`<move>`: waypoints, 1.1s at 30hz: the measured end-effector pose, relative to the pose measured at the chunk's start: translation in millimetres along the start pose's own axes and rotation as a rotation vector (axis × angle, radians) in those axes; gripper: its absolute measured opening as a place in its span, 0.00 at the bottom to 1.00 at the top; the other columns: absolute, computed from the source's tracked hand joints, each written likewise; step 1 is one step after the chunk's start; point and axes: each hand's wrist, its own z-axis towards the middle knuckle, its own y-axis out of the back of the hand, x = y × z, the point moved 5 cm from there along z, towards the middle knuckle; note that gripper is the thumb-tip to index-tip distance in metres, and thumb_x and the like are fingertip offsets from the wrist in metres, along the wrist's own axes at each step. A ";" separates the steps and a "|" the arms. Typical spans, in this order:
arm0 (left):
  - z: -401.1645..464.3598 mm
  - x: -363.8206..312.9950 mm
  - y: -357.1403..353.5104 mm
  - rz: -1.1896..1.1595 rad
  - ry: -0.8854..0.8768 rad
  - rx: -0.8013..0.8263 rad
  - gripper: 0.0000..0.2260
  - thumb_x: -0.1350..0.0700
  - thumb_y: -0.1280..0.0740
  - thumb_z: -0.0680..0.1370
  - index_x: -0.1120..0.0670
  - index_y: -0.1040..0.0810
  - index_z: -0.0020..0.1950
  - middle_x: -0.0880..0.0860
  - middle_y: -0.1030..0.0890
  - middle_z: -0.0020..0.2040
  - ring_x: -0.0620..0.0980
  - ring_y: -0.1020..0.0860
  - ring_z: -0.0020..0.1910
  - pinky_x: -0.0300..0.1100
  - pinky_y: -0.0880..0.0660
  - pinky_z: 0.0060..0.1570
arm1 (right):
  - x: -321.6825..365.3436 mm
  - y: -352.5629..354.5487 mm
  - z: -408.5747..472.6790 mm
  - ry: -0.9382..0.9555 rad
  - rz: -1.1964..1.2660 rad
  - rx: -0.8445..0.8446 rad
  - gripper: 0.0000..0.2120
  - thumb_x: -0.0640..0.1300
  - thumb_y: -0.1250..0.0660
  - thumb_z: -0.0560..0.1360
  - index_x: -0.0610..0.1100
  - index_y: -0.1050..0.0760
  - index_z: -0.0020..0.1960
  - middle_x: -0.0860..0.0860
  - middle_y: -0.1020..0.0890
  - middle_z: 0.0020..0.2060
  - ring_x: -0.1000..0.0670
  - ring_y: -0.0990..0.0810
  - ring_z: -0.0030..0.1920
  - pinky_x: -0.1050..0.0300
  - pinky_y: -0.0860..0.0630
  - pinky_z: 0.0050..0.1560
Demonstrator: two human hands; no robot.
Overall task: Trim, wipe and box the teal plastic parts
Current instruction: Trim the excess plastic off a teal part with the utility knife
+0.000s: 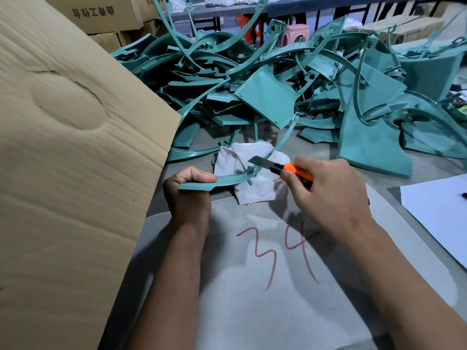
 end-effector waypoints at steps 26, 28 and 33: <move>-8.2 -13.2 -1.5 0.135 -0.063 -0.028 0.09 0.64 0.36 0.66 0.52 0.23 0.30 0.39 0.21 0.27 0.37 0.24 0.30 0.30 0.29 0.33 | 38.4 12.7 -13.7 0.223 0.309 -0.241 0.11 0.49 0.38 0.84 0.45 0.25 0.47 0.56 0.30 0.34 0.48 0.30 0.32 0.52 0.37 0.32; -9.5 -18.8 -8.0 0.173 -0.133 0.074 0.04 0.60 0.34 0.68 0.55 0.22 0.34 0.38 0.19 0.30 0.36 0.22 0.32 0.33 0.26 0.35 | 45.6 6.7 -15.0 0.238 0.269 -0.195 0.11 0.49 0.40 0.85 0.44 0.23 0.50 0.56 0.28 0.38 0.47 0.29 0.35 0.51 0.35 0.33; -20.5 -24.9 -23.7 0.275 -0.349 0.370 0.08 0.53 0.28 0.77 0.58 0.14 0.45 0.53 0.15 0.37 0.52 0.17 0.36 0.50 0.21 0.36 | 41.7 2.5 -14.4 0.210 0.247 -0.110 0.14 0.50 0.42 0.85 0.45 0.30 0.44 0.55 0.31 0.33 0.48 0.34 0.33 0.49 0.38 0.33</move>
